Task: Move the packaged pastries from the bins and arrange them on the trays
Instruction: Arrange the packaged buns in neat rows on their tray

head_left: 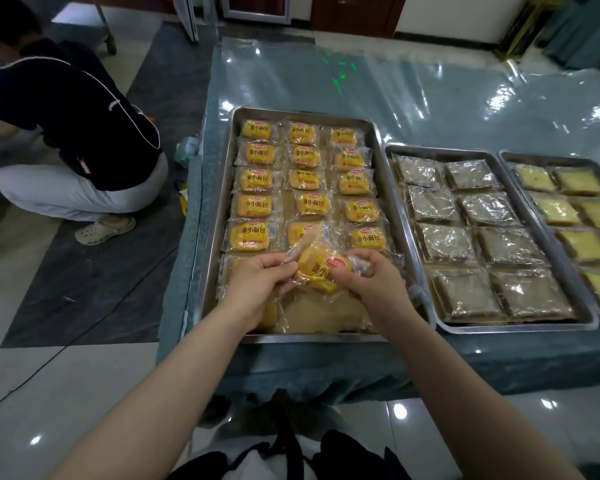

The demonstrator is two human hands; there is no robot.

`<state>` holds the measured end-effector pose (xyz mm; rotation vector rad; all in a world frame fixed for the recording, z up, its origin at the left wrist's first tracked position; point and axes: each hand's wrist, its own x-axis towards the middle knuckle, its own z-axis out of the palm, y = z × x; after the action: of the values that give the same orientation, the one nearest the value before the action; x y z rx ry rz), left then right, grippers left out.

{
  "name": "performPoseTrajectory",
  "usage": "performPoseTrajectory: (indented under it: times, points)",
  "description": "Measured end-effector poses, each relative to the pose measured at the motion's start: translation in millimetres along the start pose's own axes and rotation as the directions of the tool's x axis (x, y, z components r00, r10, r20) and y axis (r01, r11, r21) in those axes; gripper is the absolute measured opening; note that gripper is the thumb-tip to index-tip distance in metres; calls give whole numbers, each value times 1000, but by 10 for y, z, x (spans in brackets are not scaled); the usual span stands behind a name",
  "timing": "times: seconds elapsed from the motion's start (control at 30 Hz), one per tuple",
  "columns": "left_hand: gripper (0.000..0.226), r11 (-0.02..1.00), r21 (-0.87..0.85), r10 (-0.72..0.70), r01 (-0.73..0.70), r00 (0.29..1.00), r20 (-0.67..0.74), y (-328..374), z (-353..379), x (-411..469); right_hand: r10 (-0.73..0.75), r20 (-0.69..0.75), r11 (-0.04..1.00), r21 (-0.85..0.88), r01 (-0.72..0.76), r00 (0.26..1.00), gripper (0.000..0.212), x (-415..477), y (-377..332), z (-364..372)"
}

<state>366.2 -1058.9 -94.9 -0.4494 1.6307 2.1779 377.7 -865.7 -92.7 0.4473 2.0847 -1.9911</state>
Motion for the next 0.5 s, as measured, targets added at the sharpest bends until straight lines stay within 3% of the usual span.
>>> performPoseTrajectory:
  times: [0.1,0.23,0.37,0.5]
  points:
    - [3,992,120,42,-40,999,-9,35,-62,17,60,-12,985,166,-57,998,21,41,-30,-73]
    - [9,939,328,104,-107,994,25,-30,-68,21,12,-129,997,-77,-22,992,16,144,-7,-82]
    - [13,902,429,45,-38,999,-5,-146,-125,10,-10,-116,962,-273,-23,993,21,233,56,-64]
    - [12,707,704,85,-64,996,6,-288,-166,-12,15,-92,916,-398,-50,996,20,335,148,-113]
